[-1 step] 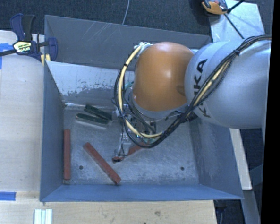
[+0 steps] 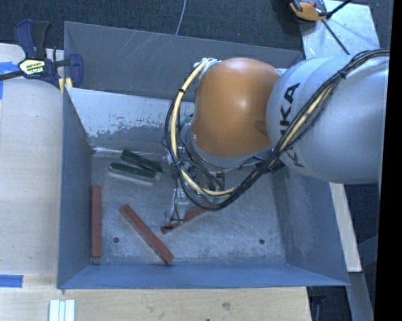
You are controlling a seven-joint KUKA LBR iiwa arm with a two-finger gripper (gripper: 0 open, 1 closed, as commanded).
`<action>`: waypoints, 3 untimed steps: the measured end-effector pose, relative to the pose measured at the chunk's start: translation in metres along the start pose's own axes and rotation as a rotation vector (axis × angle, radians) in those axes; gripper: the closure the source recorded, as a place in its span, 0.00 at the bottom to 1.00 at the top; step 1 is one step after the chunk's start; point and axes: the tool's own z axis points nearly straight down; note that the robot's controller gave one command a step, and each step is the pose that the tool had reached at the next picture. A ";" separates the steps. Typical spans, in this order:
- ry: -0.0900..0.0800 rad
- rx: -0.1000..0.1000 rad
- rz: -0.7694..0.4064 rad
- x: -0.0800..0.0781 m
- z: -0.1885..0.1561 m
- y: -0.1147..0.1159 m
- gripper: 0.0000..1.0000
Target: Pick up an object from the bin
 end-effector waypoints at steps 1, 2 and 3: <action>-0.007 -0.001 0.022 -0.003 0.050 -0.007 0.00; -0.004 -0.001 0.024 -0.003 0.072 -0.012 0.00; 0.001 0.001 -0.218 0.017 0.118 0.014 0.00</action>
Offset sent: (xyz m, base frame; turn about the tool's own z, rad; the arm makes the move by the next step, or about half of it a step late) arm 0.0048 -0.0259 -0.1227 -0.0257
